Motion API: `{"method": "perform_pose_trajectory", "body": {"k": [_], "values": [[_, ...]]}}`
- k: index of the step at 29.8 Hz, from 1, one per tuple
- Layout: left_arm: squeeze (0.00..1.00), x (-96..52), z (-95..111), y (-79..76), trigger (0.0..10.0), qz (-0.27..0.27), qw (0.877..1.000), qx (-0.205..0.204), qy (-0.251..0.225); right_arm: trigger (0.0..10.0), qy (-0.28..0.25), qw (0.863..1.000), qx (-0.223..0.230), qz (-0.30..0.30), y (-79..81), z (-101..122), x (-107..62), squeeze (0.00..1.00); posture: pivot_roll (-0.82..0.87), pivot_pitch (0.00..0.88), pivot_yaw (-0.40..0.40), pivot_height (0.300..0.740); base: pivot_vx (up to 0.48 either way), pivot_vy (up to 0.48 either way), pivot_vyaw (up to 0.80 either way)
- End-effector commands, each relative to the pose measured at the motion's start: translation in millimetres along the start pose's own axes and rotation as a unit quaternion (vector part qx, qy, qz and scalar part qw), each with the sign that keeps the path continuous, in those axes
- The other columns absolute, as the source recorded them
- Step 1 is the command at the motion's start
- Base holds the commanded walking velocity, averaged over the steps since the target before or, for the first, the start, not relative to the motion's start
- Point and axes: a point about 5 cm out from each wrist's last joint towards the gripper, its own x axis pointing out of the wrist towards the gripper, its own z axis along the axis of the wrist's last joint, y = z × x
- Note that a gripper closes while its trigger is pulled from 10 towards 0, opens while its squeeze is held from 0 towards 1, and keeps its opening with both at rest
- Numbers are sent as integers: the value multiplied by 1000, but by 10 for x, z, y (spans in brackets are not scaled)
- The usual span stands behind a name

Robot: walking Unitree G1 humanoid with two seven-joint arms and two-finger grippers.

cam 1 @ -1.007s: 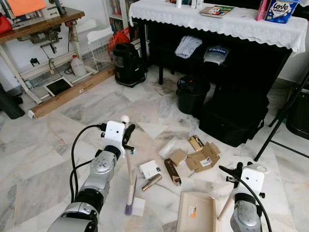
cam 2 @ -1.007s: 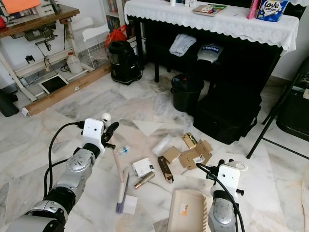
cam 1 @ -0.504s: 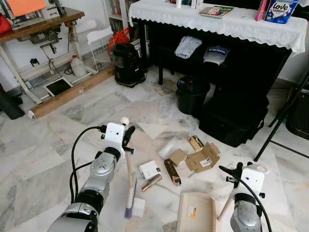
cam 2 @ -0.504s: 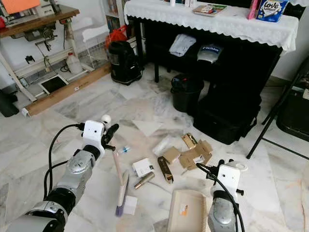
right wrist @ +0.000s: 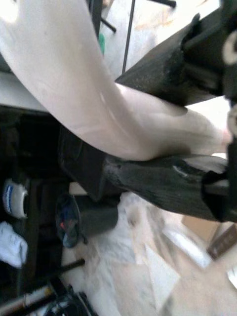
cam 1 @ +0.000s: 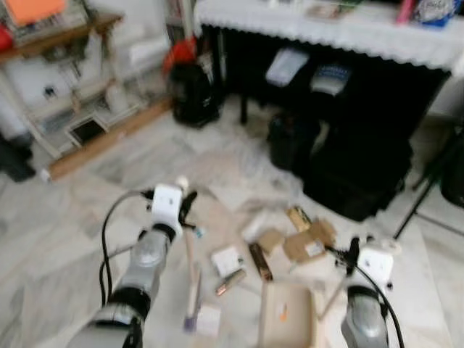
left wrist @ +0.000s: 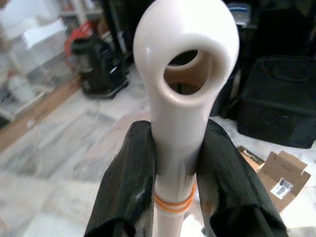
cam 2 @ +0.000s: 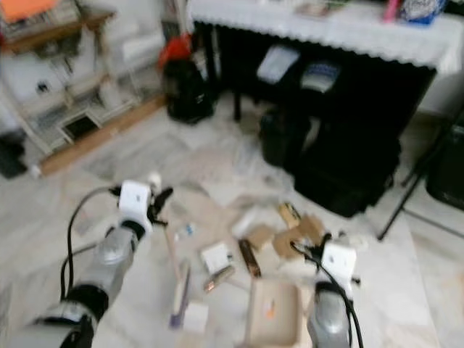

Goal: Sweep floor

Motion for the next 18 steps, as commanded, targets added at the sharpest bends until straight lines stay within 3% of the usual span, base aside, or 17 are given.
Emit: {"method": "perform_pose_trajectory", "body": {"k": [1,4,18], "values": [[0,32,78,-38,10000,-7,1000,3,-22,10000,-16,1000,3,-3,-17,51,23,0,-109,0,55,740,289,0,0],[0,29,73,-36,10000,-9,1000,3,-21,10000,-13,1000,3,-2,-7,36,6,0,-109,0,55,740,276,0,0],[0,-2,-67,-156,10000,-64,998,3,26,10000,0,1000,1,0,-11,-20,-28,0,-112,0,60,740,0,0,0]]}}
